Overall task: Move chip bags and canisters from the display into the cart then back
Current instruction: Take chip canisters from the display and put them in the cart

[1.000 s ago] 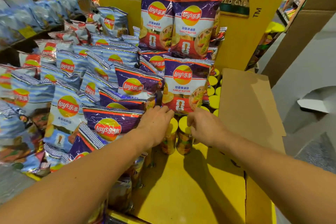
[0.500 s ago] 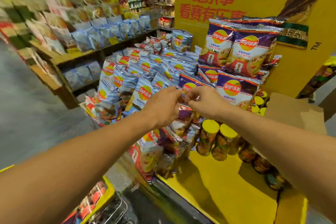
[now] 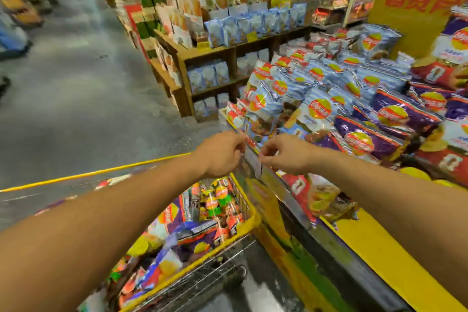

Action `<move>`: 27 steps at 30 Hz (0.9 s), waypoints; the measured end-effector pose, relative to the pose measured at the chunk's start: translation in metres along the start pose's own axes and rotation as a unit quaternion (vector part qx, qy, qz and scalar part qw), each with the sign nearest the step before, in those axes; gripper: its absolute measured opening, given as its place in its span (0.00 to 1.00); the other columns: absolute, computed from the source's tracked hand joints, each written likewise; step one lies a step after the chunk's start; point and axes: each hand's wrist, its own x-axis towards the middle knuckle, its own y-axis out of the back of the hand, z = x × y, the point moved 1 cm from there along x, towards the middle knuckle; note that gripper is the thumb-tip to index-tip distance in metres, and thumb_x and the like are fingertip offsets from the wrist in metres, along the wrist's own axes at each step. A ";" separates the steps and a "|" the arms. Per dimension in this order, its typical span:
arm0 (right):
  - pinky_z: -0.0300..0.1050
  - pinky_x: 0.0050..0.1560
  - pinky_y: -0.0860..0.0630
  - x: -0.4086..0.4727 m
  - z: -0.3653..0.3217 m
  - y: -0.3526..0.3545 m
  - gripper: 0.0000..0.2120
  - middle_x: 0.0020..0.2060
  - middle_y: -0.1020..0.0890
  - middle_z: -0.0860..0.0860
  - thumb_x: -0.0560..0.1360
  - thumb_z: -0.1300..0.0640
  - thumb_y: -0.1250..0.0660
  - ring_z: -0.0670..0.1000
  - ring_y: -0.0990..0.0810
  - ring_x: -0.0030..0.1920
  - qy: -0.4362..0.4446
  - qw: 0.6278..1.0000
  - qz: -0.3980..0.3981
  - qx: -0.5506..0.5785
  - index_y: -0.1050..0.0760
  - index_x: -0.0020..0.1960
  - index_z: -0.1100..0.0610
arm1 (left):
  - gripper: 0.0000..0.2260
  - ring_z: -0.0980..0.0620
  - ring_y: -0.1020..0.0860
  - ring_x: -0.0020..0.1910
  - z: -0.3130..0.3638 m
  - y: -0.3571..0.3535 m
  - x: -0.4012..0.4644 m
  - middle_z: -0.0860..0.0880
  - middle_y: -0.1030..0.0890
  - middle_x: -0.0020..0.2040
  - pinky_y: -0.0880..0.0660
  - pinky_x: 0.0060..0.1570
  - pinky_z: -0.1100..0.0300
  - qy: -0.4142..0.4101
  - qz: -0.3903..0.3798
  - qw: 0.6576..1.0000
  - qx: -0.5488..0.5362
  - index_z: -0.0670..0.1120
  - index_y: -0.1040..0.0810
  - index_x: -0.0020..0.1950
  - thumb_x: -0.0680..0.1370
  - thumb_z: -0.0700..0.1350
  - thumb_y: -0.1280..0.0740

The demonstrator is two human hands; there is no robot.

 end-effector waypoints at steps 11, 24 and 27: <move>0.45 0.45 0.29 0.075 -0.054 -0.108 0.14 0.50 0.23 0.52 0.79 0.48 0.35 0.54 0.24 0.48 -0.070 0.981 -0.145 -0.112 0.26 0.61 0.55 | 0.10 0.41 0.25 0.59 -0.149 -0.054 -0.068 0.41 0.21 0.61 0.32 0.49 0.57 0.120 -0.099 0.988 0.005 0.44 0.26 0.59 0.79 0.41 0.40; 0.53 0.59 0.23 0.198 -0.013 -0.174 0.24 0.62 0.25 0.58 0.73 0.55 0.28 0.59 0.25 0.61 -0.038 0.942 -0.222 -0.247 0.31 0.66 0.57 | 0.29 0.40 0.31 0.67 -0.206 -0.155 0.025 0.41 0.25 0.65 0.37 0.68 0.45 0.046 -0.222 0.963 0.148 0.45 0.31 0.68 0.77 0.64 0.39; 0.49 0.60 0.26 0.236 -0.004 -0.188 0.22 0.61 0.25 0.58 0.74 0.54 0.29 0.57 0.26 0.63 0.006 0.931 -0.250 -0.267 0.30 0.65 0.59 | 0.29 0.39 0.30 0.67 -0.224 -0.181 0.056 0.41 0.25 0.66 0.35 0.68 0.46 0.038 -0.253 0.956 0.143 0.44 0.30 0.68 0.77 0.64 0.40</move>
